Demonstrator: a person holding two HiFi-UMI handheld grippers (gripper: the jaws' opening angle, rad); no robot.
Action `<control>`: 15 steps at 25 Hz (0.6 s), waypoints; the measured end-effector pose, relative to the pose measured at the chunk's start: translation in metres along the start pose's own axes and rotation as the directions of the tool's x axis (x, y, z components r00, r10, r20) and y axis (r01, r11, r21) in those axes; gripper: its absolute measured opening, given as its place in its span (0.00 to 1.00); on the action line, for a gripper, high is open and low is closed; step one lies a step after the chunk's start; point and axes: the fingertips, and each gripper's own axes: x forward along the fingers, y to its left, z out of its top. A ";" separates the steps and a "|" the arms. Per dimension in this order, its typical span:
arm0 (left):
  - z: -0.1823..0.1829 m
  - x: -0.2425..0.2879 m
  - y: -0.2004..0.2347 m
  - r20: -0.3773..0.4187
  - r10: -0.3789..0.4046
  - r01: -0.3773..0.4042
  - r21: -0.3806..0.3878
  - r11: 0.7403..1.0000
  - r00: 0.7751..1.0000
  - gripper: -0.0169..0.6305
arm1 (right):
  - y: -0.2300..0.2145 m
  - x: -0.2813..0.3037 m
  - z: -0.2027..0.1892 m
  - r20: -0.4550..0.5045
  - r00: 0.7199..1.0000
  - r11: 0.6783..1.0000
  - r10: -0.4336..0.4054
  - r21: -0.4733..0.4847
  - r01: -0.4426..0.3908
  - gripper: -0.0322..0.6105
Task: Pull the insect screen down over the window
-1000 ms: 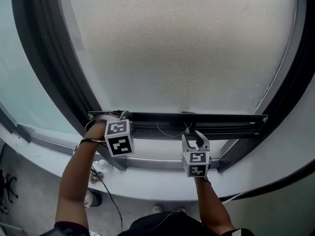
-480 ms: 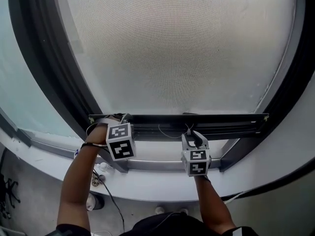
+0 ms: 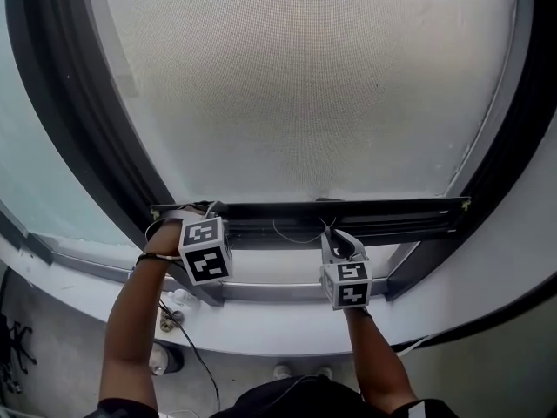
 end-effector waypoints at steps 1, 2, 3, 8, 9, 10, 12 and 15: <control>0.000 0.000 0.000 -0.001 -0.001 0.001 -0.001 1.000 1.000 0.27 | 0.000 -0.003 0.002 0.011 1.000 1.000 -0.001 0.000 0.001 0.15; 0.000 0.000 0.000 -0.002 -0.002 0.002 -0.001 1.000 1.000 0.27 | -0.001 -0.007 0.004 0.022 1.000 1.000 -0.005 -0.001 0.005 0.15; 0.000 0.000 -0.001 -0.003 -0.003 0.003 -0.002 1.000 1.000 0.27 | -0.003 -0.012 0.005 0.031 0.999 1.000 -0.009 -0.003 0.009 0.11; -0.001 0.000 0.000 -0.003 -0.005 0.005 -0.003 1.000 1.000 0.27 | 0.006 -0.034 0.003 0.038 0.999 1.000 0.025 0.008 -0.025 0.11; -0.001 0.000 0.000 -0.004 -0.006 0.006 -0.003 1.000 1.000 0.27 | 0.010 -0.036 0.001 0.037 0.999 0.999 0.040 0.013 -0.040 0.11; -0.002 0.001 0.000 -0.006 -0.007 0.007 -0.003 1.000 1.000 0.27 | 0.012 -0.037 -0.002 0.034 0.998 0.999 0.051 0.005 -0.051 0.11; -0.001 0.001 0.000 -0.009 -0.008 0.008 -0.004 1.000 1.000 0.27 | 0.015 -0.040 -0.010 0.022 0.998 0.998 0.058 -0.025 -0.058 0.11; -0.001 0.000 0.000 -0.010 -0.001 0.001 -0.007 1.000 1.000 0.27 | 0.020 -0.046 -0.025 0.008 0.998 0.998 0.062 -0.030 -0.062 0.11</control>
